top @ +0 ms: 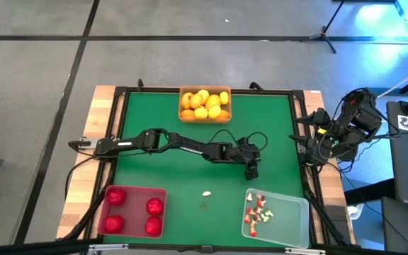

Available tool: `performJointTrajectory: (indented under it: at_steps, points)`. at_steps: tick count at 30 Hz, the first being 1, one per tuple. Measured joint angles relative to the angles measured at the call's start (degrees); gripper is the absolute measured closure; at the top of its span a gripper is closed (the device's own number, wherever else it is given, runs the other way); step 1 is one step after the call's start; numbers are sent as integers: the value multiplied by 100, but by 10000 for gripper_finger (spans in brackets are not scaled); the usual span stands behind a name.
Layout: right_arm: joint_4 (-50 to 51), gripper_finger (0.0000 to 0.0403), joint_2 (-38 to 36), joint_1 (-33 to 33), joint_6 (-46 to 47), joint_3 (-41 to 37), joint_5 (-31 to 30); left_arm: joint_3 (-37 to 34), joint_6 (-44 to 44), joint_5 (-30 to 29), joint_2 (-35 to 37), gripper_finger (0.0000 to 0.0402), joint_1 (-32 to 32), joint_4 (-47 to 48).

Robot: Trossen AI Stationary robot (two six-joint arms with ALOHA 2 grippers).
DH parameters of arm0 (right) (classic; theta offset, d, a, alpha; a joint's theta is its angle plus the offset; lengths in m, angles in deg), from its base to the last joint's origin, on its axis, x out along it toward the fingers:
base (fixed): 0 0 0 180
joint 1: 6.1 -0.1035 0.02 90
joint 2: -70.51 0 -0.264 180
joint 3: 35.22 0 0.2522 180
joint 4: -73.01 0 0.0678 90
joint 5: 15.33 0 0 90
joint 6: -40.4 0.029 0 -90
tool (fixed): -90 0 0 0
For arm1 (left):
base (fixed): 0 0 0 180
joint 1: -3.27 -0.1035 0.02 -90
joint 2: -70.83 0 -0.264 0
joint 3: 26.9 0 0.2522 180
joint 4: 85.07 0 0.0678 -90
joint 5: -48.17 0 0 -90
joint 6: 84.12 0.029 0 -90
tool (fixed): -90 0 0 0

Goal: Sort produce into baskets
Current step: Put the green mushroom into the white bin

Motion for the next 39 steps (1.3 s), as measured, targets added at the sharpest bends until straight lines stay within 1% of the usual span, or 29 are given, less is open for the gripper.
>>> performJointTrajectory:
  at_steps: [7,10,11,15,17,21,26,31,34,39]
  points:
    - [-1,29,0,-1,0,0,0,11,52,-96,675,343,55,44]
    - [0,29,0,-1,0,0,-7,14,-124,-61,877,343,199,-264]
    - [0,29,0,-2,0,0,-7,19,-201,45,916,343,253,-457]
    - [-1,29,0,-1,79,0,-7,23,-267,753,932,343,502,-1281]
    - [-2,29,0,-2,148,0,-4,24,-252,978,930,343,661,-1600]
    - [-1,29,0,-2,201,0,-2,29,-159,1043,932,343,983,-1874]
    - [-12,29,0,1,241,0,-8,29,62,1012,908,343,1264,-1993]
    - [-15,29,0,-1,352,0,-11,29,-403,998,798,341,1369,-2038]
    - [-37,29,-1,0,352,0,-13,31,-755,1001,685,318,1384,-2253]
    - [-78,29,2,-2,352,0,-13,30,-1316,999,543,241,1392,-2198]
